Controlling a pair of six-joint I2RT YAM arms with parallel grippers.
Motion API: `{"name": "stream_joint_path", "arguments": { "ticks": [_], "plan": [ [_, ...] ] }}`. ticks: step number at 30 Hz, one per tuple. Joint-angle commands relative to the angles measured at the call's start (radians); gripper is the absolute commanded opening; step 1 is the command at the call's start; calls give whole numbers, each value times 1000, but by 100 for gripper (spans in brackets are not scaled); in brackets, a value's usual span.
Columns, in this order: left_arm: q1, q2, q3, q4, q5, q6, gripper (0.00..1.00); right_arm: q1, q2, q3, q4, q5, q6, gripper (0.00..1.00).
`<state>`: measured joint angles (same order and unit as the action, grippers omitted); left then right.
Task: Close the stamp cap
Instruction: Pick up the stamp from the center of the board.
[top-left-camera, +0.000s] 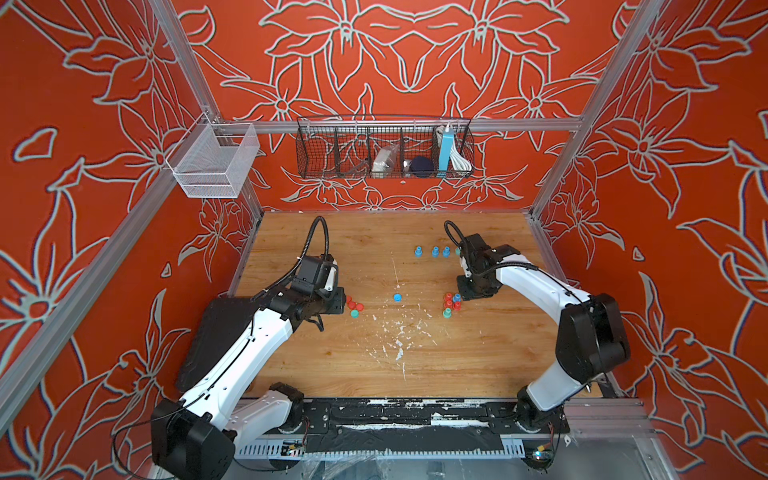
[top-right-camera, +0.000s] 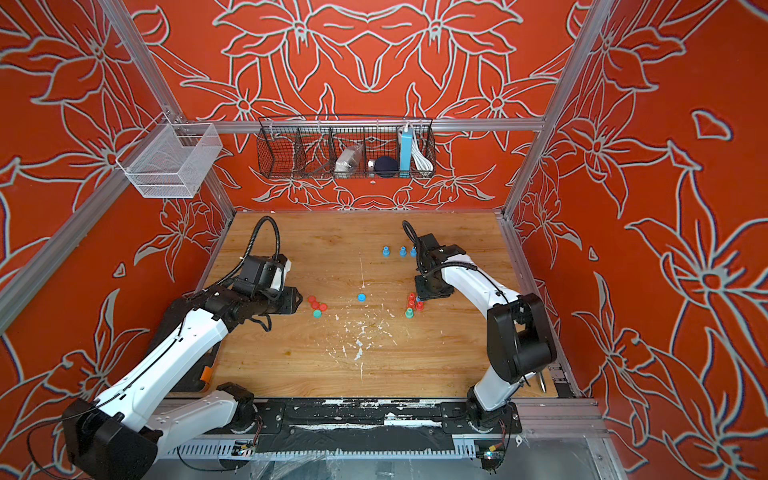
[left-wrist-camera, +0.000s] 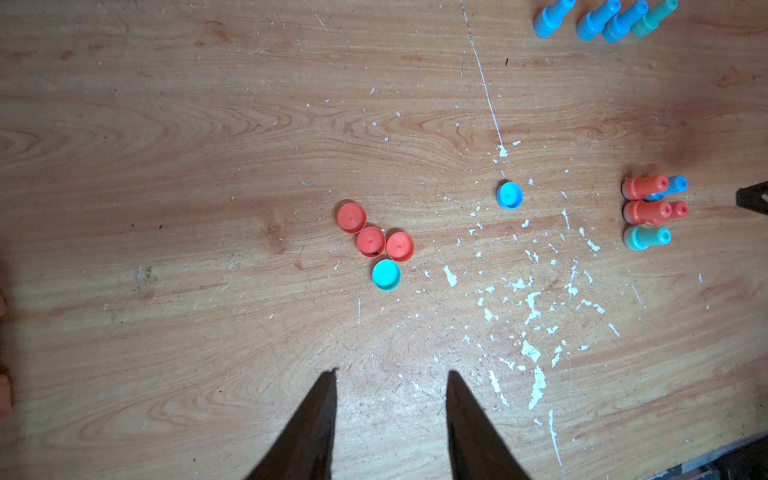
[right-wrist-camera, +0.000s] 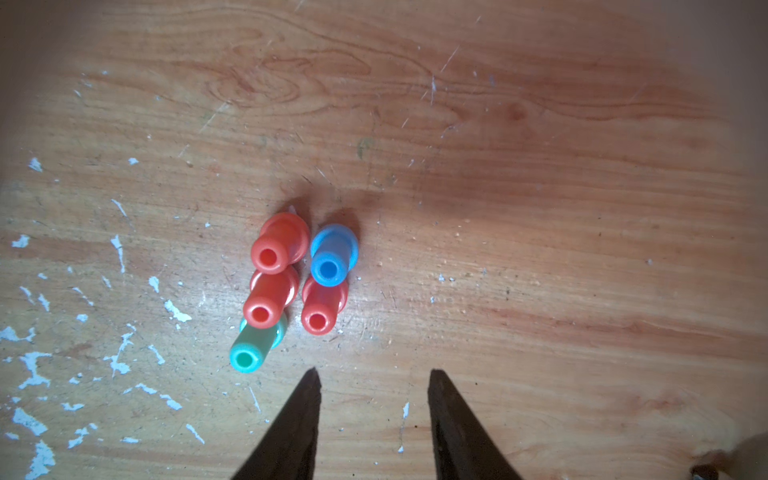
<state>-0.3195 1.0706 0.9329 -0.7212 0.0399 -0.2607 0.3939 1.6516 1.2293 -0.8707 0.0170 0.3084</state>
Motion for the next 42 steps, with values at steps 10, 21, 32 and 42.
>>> {"name": "stream_joint_path", "arguments": {
  "ticks": [10,21,32,42],
  "plan": [
    [7,3,-2,-9,-17,22,44,10,105,74,34,-20,-8,44],
    [6,5,-2,-11,-22,22,44,10,151,88,48,-35,-5,39],
    [7,8,-2,-10,-23,22,44,16,184,101,55,-38,-6,37],
    [7,9,-1,-9,-23,22,44,20,210,103,62,-32,-5,35]
  ]
}}
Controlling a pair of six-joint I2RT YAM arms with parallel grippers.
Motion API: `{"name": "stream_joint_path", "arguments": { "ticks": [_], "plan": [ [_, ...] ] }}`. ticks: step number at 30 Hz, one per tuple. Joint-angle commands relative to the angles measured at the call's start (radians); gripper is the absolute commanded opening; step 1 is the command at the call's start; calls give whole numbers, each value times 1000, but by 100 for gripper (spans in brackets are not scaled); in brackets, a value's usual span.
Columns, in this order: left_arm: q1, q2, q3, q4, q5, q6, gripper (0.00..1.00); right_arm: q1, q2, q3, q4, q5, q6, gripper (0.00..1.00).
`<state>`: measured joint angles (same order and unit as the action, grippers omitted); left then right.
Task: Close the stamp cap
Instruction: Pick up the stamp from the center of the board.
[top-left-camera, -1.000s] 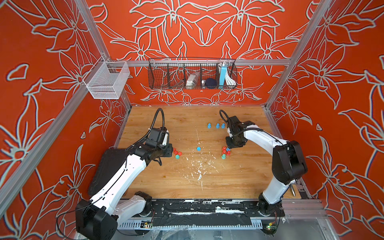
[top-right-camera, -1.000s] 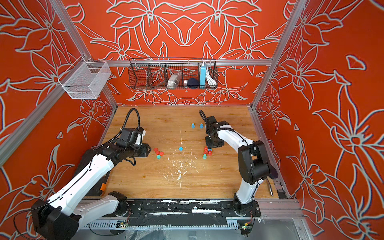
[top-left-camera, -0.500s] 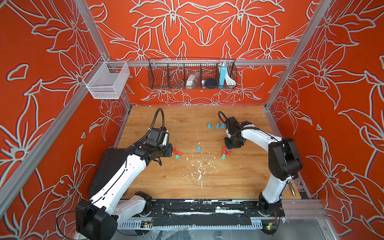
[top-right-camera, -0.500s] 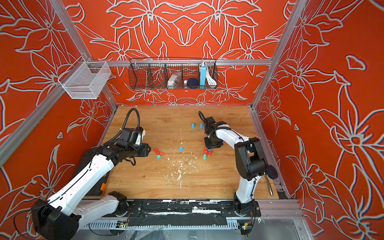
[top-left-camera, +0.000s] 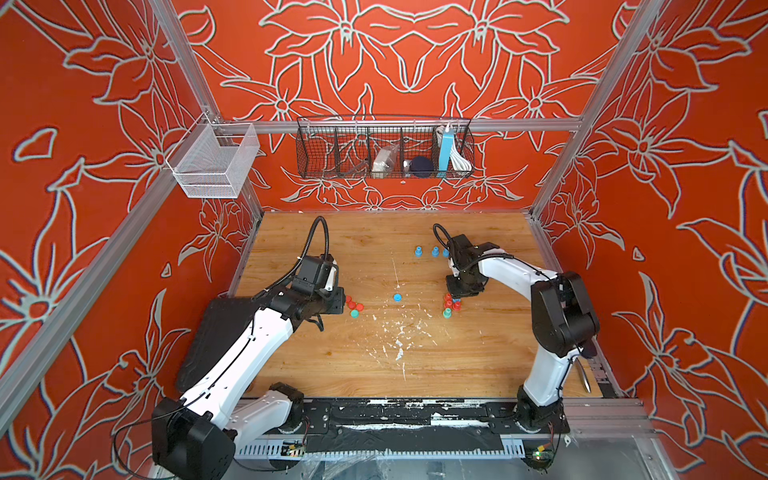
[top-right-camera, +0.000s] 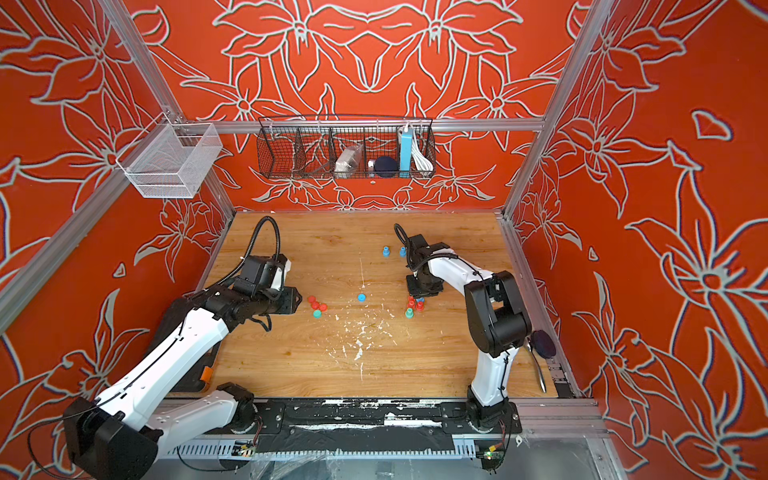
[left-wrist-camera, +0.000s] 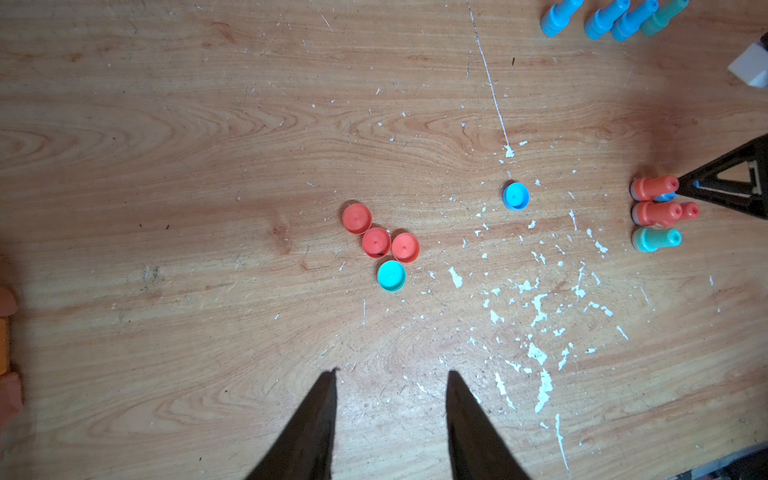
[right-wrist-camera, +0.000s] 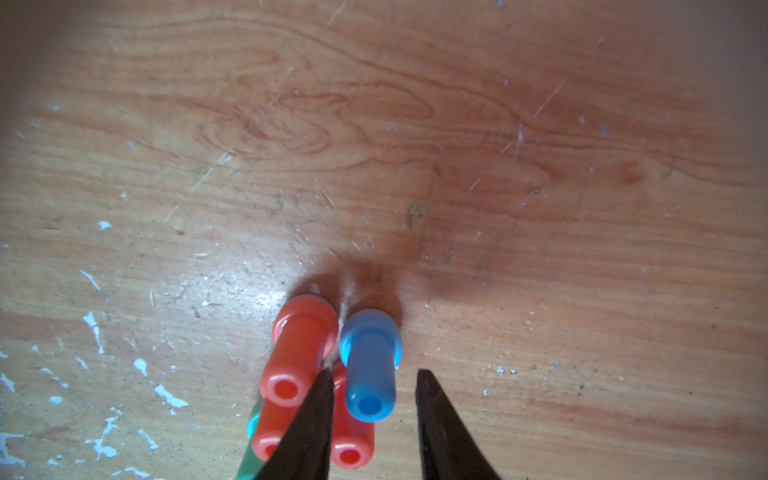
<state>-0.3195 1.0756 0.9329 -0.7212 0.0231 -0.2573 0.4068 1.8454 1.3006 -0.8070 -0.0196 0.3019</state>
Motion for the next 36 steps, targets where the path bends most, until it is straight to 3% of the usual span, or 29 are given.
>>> {"name": "stream_joint_path", "arguments": {
  "ticks": [1,23,36],
  "plan": [
    [7,4,-1,-9,-6,19,44,7,18,32,-2,7,2,35],
    [7,3,-3,-9,-6,18,44,15,8,36,-12,41,6,23],
    [8,-5,-3,-9,-5,17,44,61,-60,253,-180,164,-14,17]
  ]
}}
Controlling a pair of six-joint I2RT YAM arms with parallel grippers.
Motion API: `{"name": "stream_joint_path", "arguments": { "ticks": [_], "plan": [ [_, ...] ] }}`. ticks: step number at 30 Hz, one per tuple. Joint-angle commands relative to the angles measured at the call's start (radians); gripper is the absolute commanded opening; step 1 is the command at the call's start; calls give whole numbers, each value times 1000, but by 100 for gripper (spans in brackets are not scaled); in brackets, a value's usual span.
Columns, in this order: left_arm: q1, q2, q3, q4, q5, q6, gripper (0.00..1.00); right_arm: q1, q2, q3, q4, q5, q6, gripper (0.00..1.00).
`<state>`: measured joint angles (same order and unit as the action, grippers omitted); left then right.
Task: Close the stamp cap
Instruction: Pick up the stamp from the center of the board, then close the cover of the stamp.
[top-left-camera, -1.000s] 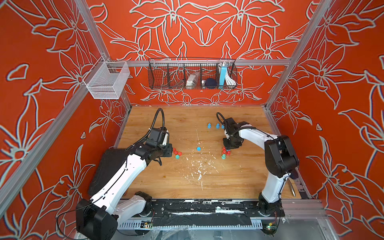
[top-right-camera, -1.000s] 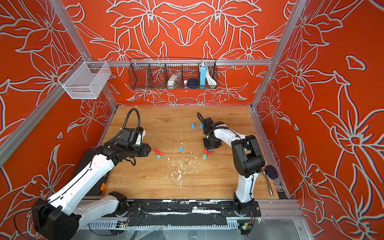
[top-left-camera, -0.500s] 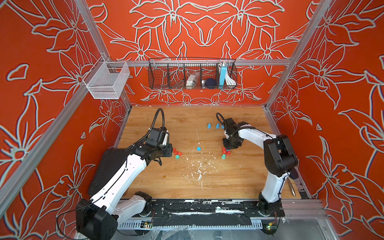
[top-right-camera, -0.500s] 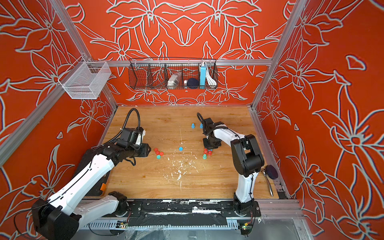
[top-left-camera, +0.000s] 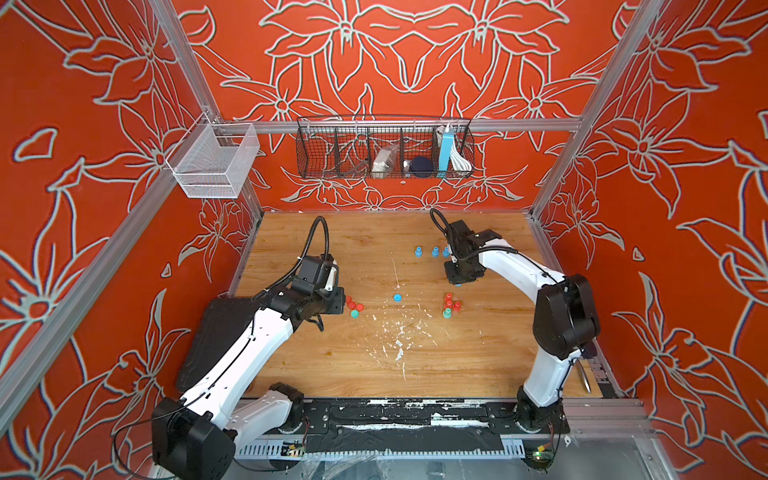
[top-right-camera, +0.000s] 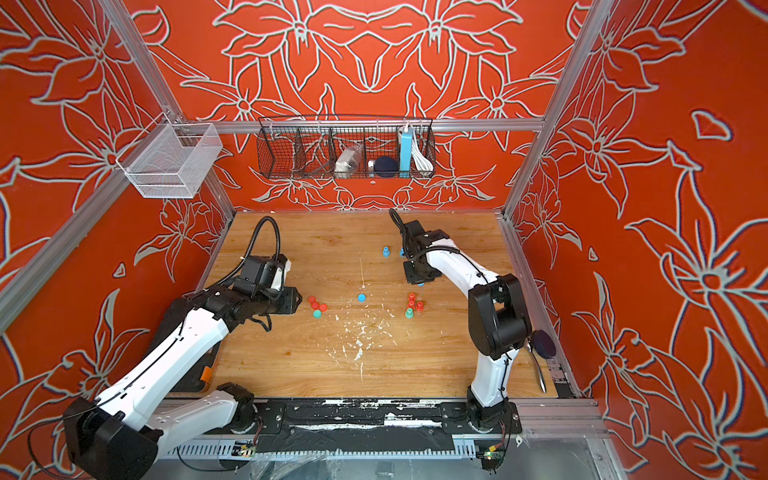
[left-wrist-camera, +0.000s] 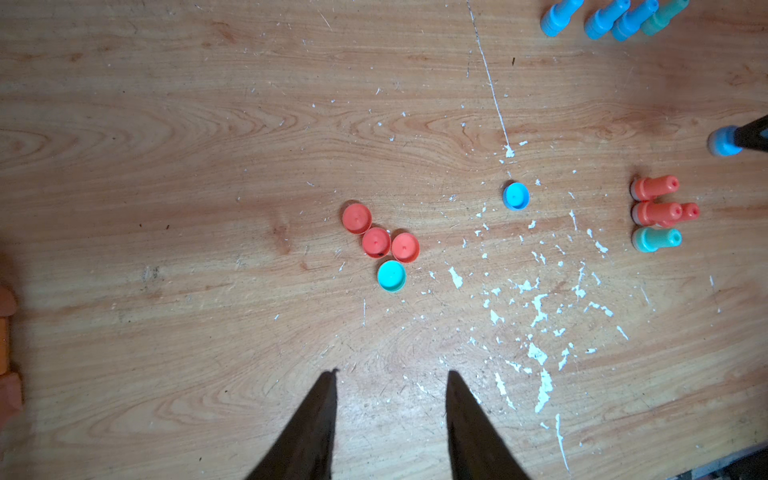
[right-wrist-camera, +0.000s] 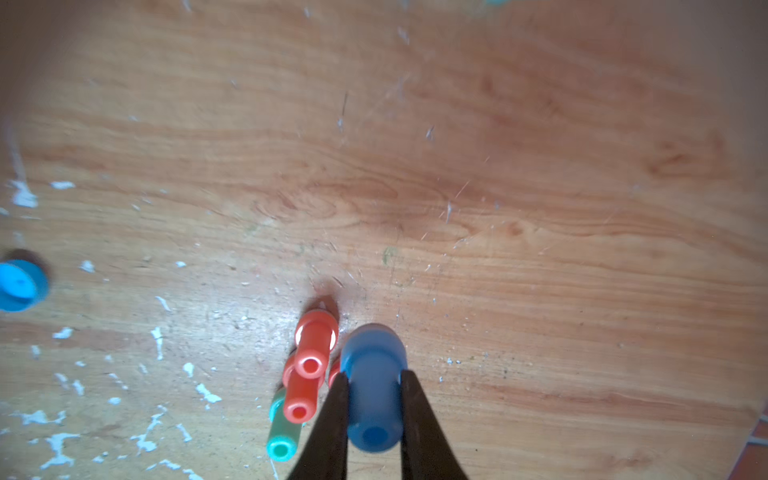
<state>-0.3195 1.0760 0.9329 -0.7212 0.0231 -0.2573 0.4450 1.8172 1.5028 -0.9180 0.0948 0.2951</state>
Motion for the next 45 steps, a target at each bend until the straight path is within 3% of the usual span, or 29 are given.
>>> {"name": "stream_joint_path", "arguments": {
  "ticks": [1,8,20,34,45],
  "plan": [
    [9,-6,-2,-9,-5,17,44,33,-32,71,-78,50,-5,17],
    [9,-7,-2,-8,-4,16,44,139,39,211,-128,38,14,16],
    [8,-8,-2,-7,-3,18,43,300,312,497,-245,6,14,15],
    [8,-10,-6,-7,1,17,43,369,473,607,-246,-55,39,14],
    [9,-8,-4,-6,0,17,43,379,506,611,-237,-71,42,13]
  ]
}}
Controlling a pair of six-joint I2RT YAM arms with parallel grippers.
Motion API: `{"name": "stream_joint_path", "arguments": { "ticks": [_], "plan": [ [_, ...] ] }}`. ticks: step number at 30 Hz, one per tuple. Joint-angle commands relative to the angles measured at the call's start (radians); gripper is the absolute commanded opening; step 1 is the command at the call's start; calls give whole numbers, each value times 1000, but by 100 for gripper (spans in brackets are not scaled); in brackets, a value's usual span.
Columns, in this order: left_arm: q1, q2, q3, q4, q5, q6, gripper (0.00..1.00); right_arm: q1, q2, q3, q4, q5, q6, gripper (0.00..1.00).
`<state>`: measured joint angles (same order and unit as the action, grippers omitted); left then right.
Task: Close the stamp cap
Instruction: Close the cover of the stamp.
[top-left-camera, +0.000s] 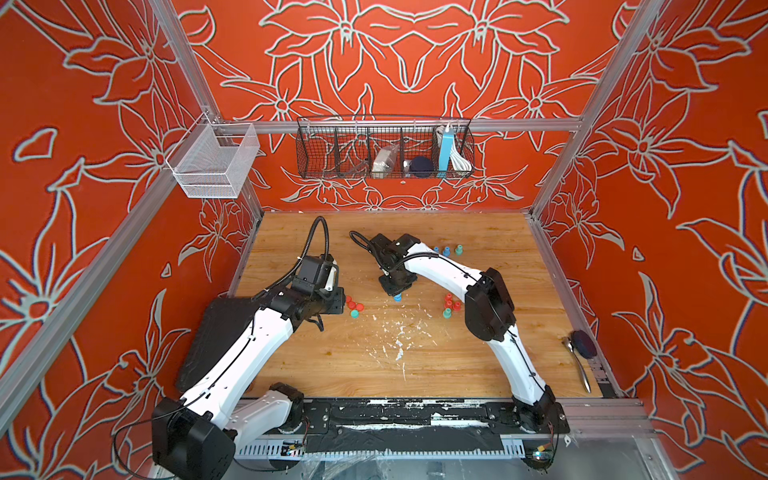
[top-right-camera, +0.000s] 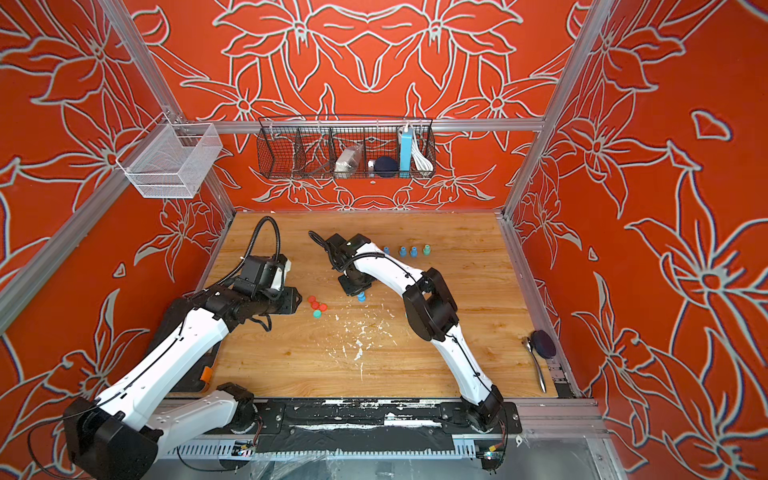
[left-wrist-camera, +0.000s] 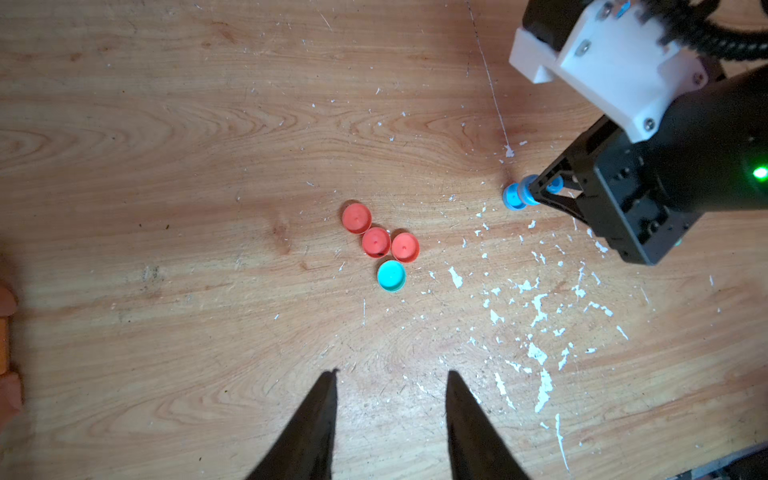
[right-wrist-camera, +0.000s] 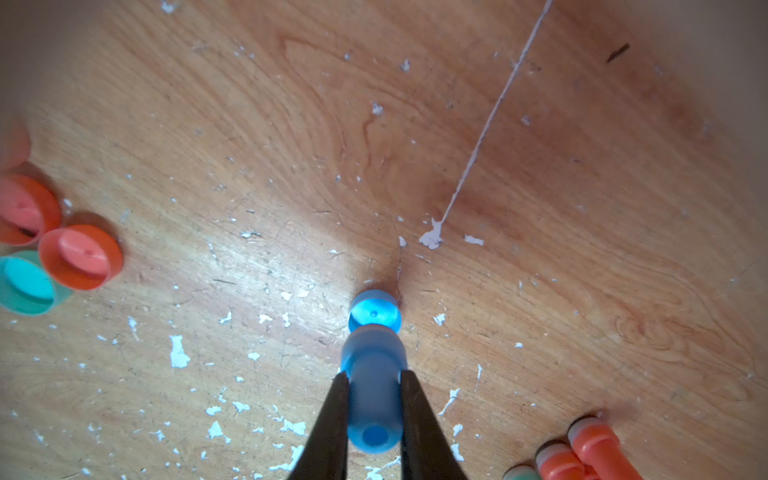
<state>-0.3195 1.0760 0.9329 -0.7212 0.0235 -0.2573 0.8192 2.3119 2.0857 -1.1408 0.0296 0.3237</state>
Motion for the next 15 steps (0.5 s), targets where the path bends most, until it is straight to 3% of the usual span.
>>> {"name": "stream_joint_path", "arguments": {
  "ticks": [1,15],
  "plan": [
    [8,-7,-4,-6,1,17,44,5,11,24,-12,-7,15,13],
    [8,-8,-5,-7,-2,18,44,-1,39,24,1,5,11,13]
  ]
}}
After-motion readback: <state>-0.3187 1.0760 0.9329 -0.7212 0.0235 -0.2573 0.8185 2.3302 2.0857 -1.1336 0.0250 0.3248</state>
